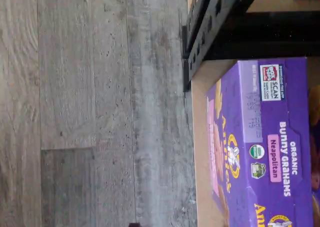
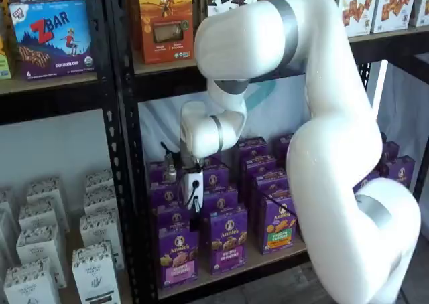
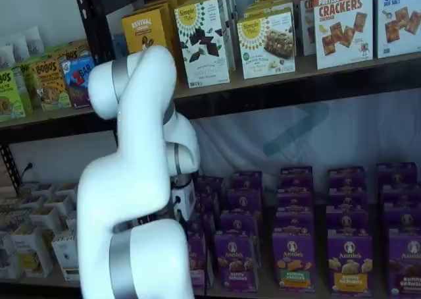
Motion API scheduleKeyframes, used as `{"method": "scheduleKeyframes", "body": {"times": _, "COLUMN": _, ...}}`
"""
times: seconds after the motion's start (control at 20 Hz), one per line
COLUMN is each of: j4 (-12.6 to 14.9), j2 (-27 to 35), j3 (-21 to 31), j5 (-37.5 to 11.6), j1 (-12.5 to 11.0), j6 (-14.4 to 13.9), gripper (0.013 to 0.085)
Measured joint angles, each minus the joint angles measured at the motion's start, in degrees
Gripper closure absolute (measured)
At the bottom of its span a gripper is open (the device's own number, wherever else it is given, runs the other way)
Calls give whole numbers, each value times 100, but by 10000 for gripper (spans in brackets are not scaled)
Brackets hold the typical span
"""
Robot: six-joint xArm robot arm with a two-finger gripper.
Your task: Pick up the purple box with a pink patch in the middle, on the bottom shelf, the first box from the left
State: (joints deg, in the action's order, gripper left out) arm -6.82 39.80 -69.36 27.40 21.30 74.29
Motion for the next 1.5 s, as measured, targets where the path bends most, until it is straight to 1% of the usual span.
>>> {"method": "scheduleKeyframes", "body": {"times": 0.1, "j4": -262, "j2": 1, "j3": -21, "j5": 162, "j1": -28, "j6": 255, "gripper": 130}}
{"method": "scheduleKeyframes", "body": {"times": 0.15, "j4": -318, "j2": -4, "j3": -1, "j5": 177, "j1": -42, "j6": 316, "gripper": 130}}
{"method": "scheduleKeyframes", "body": {"times": 0.35, "j4": -397, "j2": -20, "j3": 106, "j5": 57, "j1": -81, "j6": 435, "gripper": 130}}
{"method": "scheduleKeyframes", "body": {"times": 0.6, "j4": -453, "j2": 19, "j3": 199, "j5": -239, "j1": -99, "j6": 519, "gripper": 130}}
{"method": "scheduleKeyframes", "body": {"times": 0.8, "j4": -574, "j2": 113, "j3": 196, "j5": -496, "j1": -85, "j6": 625, "gripper": 130}}
{"method": "scheduleKeyframes", "body": {"times": 0.9, "j4": -565, "j2": 157, "j3": 174, "j5": -573, "j1": -80, "j6": 613, "gripper": 130}}
{"method": "scheduleKeyframes", "body": {"times": 1.1, "j4": -454, "j2": 271, "j3": 99, "j5": -697, "j1": -82, "j6": 521, "gripper": 130}}
{"method": "scheduleKeyframes", "body": {"times": 1.5, "j4": -191, "j2": 548, "j3": -187, "j5": -693, "j1": -103, "j6": 299, "gripper": 130}}
